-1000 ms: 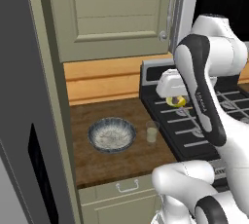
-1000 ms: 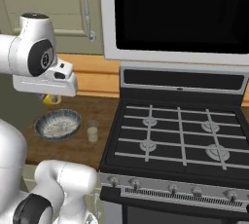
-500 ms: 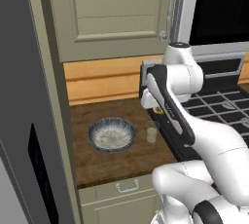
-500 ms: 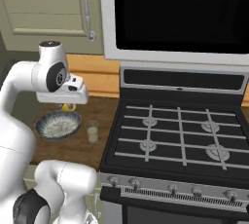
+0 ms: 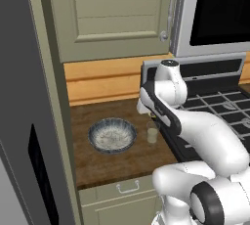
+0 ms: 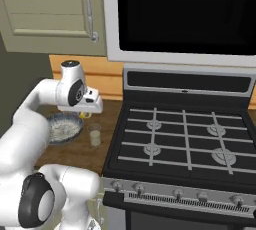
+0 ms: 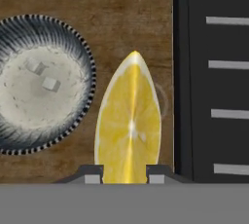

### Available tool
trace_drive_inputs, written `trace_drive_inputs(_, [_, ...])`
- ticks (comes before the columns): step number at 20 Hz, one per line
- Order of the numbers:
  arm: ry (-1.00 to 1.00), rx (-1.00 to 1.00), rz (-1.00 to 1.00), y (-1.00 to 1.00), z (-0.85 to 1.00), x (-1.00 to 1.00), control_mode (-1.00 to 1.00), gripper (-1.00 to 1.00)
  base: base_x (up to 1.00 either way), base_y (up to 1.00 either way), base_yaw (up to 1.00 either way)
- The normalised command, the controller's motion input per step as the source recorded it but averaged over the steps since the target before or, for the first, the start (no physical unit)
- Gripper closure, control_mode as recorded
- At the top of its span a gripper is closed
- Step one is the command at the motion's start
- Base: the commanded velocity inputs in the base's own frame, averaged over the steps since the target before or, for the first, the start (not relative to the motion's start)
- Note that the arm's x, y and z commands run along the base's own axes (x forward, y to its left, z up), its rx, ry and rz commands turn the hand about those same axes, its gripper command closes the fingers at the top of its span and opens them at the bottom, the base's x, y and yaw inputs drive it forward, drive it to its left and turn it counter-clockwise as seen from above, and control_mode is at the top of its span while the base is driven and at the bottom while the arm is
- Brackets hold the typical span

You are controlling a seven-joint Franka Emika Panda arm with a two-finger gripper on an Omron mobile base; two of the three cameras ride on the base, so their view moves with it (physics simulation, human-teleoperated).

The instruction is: Grab a lemon wedge from the fridge and one ice cube from the ice bowl, and put them in the glass of lemonade.

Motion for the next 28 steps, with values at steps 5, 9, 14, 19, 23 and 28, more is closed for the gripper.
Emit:
trace_drive_inputs(5, [0.03,0.00,0.00,-0.17,-0.30,0.08,-1.00,1.00,0.00,0.00,0.00])
trace_drive_inputs(9, [0.09,-0.04,0.00,0.00,-0.24,0.27,-1.00,1.00,0.00,0.00,0.00])
trace_drive_inputs(14, [0.07,-0.04,0.00,0.00,-0.21,0.29,-1.00,1.00,0.00,0.00,0.00])
trace_drive_inputs(19, [0.00,-0.04,0.00,0.00,-0.15,0.38,-1.00,1.00,0.00,0.00,0.00])
trace_drive_inputs(23, [0.04,-0.02,0.00,0.00,-0.03,0.22,-1.00,1.00,0.00,0.00,0.00])
trace_drive_inputs(28, [0.01,-0.03,0.00,0.00,-0.24,0.08,-1.00,1.00,0.00,0.00,0.00])
